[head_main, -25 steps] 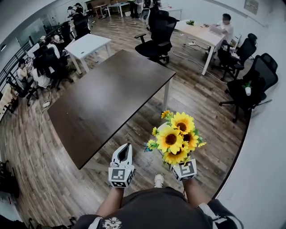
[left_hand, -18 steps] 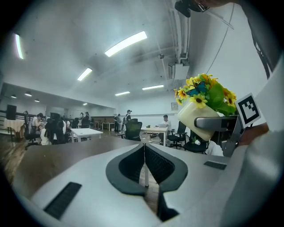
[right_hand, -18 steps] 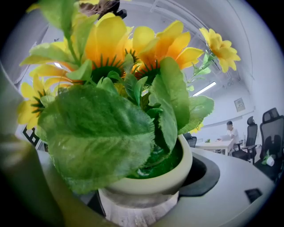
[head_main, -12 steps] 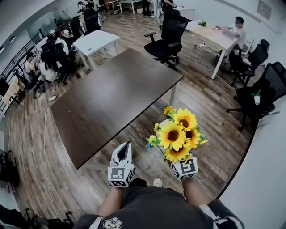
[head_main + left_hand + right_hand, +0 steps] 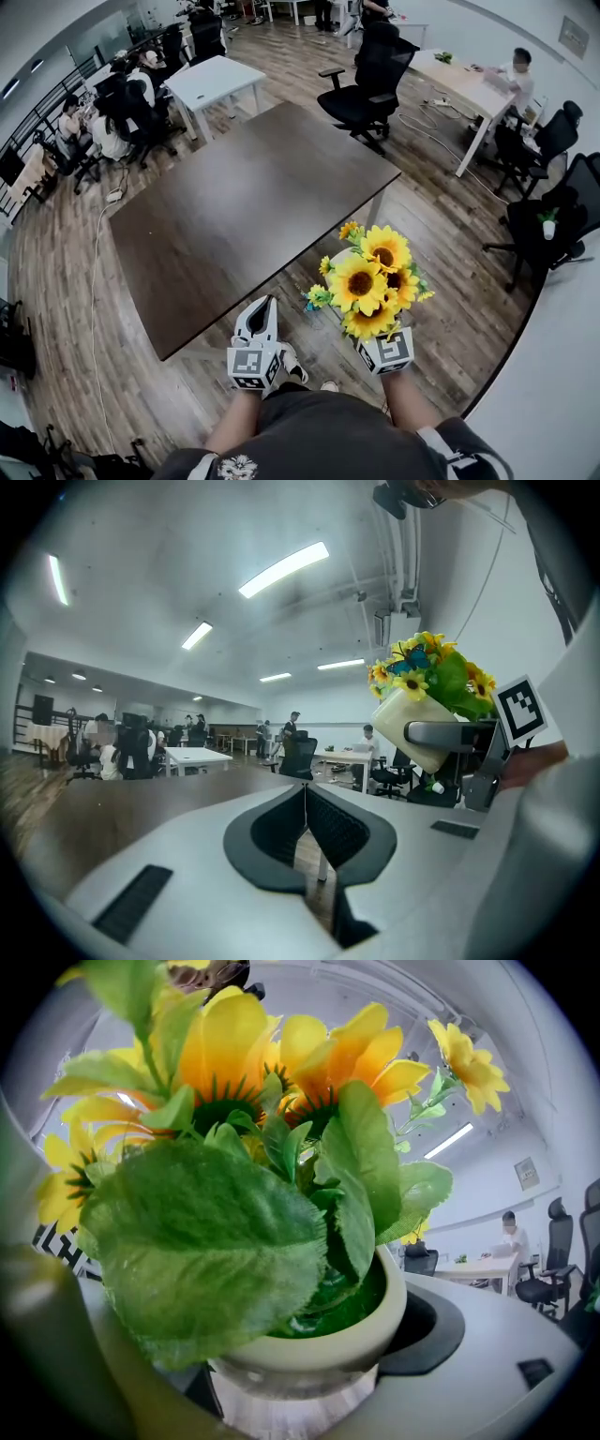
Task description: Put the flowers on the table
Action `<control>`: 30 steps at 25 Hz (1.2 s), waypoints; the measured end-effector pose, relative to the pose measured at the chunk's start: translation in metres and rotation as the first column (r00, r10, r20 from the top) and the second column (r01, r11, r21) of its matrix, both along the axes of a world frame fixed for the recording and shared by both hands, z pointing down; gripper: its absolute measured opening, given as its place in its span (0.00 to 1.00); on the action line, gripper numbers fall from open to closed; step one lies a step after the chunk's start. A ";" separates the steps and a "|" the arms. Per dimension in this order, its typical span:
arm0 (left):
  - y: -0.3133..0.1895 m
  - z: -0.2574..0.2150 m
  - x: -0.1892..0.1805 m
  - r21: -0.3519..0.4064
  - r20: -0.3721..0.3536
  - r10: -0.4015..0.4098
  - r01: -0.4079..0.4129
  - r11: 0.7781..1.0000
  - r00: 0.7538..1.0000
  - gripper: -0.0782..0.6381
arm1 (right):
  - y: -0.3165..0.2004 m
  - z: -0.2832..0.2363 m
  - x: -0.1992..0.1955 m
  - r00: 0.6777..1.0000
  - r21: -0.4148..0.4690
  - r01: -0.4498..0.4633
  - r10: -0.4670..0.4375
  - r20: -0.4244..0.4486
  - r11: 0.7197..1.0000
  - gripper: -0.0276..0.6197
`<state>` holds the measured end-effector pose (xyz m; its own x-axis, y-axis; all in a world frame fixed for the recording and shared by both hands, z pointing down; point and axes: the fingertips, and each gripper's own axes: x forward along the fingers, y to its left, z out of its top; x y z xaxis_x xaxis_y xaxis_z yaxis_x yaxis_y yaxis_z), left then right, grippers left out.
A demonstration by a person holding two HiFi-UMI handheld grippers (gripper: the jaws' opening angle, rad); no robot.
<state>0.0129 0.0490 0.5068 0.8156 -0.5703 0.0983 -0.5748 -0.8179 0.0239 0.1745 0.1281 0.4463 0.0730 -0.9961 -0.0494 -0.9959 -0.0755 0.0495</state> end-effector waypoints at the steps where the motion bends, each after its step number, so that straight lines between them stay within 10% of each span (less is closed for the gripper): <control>1: -0.012 -0.002 -0.001 -0.003 0.000 -0.002 0.002 1.000 1.000 0.12 | -0.012 -0.002 -0.001 1.000 -0.002 0.002 -0.002 0.002 1.000 0.87; 30: -0.243 0.018 -0.051 -0.043 0.000 -0.094 0.094 0.995 0.996 0.12 | -0.260 0.019 -0.025 0.990 -0.108 0.088 -0.098 -0.097 0.990 0.87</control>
